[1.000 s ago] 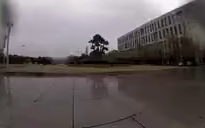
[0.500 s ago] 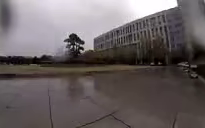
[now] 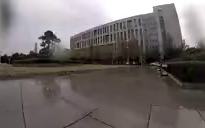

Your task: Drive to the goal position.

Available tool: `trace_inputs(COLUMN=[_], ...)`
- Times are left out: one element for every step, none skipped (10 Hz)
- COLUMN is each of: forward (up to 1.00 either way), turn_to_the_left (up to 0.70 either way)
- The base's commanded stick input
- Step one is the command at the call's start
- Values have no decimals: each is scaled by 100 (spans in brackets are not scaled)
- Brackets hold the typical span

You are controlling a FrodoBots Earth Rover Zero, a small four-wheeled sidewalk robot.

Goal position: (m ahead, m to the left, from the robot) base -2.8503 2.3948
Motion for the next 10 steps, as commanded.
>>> trace_inputs(forward=[0, 0, 0, 0, 0, 0, 0, 0, 0, 0], turn_to_the_left=[-45, -45, -45, -45, -45, -45, -45, -45, -45, -45])
